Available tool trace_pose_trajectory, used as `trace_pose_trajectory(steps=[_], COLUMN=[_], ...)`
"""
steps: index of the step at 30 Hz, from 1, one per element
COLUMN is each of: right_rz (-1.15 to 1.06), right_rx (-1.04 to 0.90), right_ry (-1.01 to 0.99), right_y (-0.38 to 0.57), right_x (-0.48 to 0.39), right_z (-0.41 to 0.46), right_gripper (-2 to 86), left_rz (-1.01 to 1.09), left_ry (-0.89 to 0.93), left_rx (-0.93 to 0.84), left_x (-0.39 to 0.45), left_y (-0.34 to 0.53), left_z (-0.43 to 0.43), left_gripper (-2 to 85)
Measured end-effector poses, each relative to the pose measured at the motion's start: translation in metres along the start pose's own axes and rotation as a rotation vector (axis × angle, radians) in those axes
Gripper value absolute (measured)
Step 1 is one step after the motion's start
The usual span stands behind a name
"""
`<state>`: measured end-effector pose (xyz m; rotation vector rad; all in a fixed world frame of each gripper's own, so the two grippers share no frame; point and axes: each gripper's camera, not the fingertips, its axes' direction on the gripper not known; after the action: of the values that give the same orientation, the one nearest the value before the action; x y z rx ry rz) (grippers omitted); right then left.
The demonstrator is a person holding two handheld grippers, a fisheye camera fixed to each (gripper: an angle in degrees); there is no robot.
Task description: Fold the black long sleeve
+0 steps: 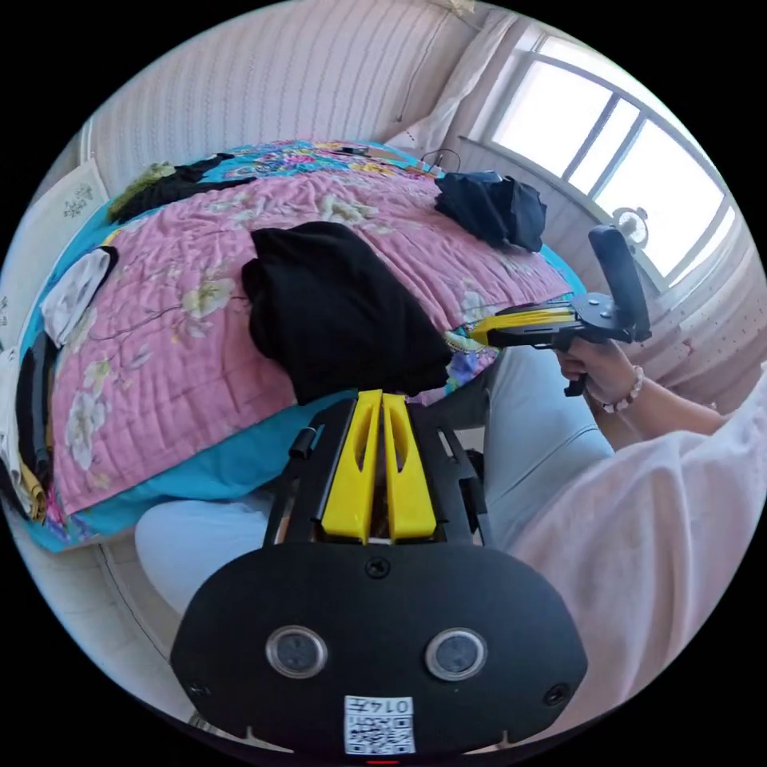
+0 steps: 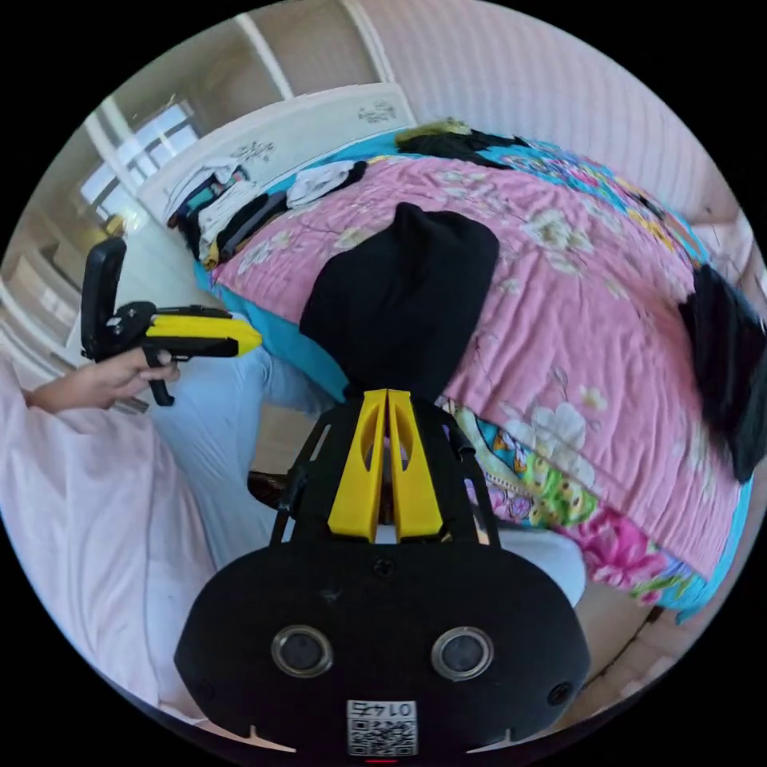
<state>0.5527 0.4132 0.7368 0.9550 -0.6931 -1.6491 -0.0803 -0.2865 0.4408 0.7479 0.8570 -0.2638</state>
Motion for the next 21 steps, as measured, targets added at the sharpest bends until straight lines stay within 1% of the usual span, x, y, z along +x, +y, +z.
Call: trace_pose_trajectory(steps=[2, 3, 4, 6, 7, 8, 9, 11, 12, 14, 15, 17, 19, 21], right_rz=[-0.114, -0.186, -0.276, -0.394, -0.422, -0.429, -0.424, -0.395, -0.365, -0.37, -0.331, -0.262, -0.131, -0.01], right_rx=[0.001, 0.004, 0.015, 0.016, 0.004, -0.005, -0.037, -0.109, -0.104, -0.093, -0.113, -0.036, 0.065, 0.118], right_ry=[0.012, 0.03, 0.046, 0.087, 0.106, 0.106, 0.1, 0.126, 0.212, 0.213, 0.17, 0.134, 0.099, 0.069], right_y=[-0.021, -0.035, -0.047, -0.06, -0.069, -0.073, -0.082, -0.091, -0.092, -0.093, -0.094, -0.084, -0.063, -0.045], right_x=[-0.025, -0.043, -0.064, -0.091, -0.102, -0.105, -0.108, -0.104, -0.097, -0.085, -0.072, -0.043, 0.009, 0.053], right_z=[0.02, 0.035, 0.05, 0.078, 0.099, 0.111, 0.135, 0.17, 0.179, 0.17, 0.156, 0.119, 0.063, 0.025], right_gripper=[1.1, 2.3, 4.4, 8.9, 11.7, 11.9, 12.3, 9.4, 6.6, 3.4, 2.1, 1.3, 0.7, 0.5], left_rz=[-0.046, -0.074, -0.103, -0.125, -0.14, -0.146, -0.153, -0.166, -0.172, -0.172, -0.167, -0.156, -0.155, -0.154], left_ry=[-0.083, -0.123, -0.139, -0.142, -0.146, -0.145, -0.143, -0.132, -0.126, -0.122, -0.125, -0.122, -0.098, -0.071], left_rx=[-0.011, -0.002, 0.021, 0.04, 0.038, 0.037, 0.037, 0.039, 0.038, 0.031, 0.026, 0.013, -0.004, -0.009], left_x=[-0.019, -0.033, -0.047, -0.061, -0.068, -0.071, -0.076, -0.082, -0.086, -0.09, -0.093, -0.099, -0.107, -0.112], left_y=[0.008, 0.013, 0.018, 0.02, 0.019, 0.019, 0.017, 0.016, 0.016, 0.015, 0.016, 0.017, 0.016, 0.012], left_z=[-0.011, -0.015, -0.018, -0.021, -0.021, -0.022, -0.022, -0.022, -0.022, -0.022, -0.023, -0.022, -0.016, -0.011], left_gripper=[0.1, 1.8, 4.6, 6.7, 7.0, 7.2, 7.2, 7.1, 7.1, 7.1, 7.1, 7.1, 7.6, 8.6])
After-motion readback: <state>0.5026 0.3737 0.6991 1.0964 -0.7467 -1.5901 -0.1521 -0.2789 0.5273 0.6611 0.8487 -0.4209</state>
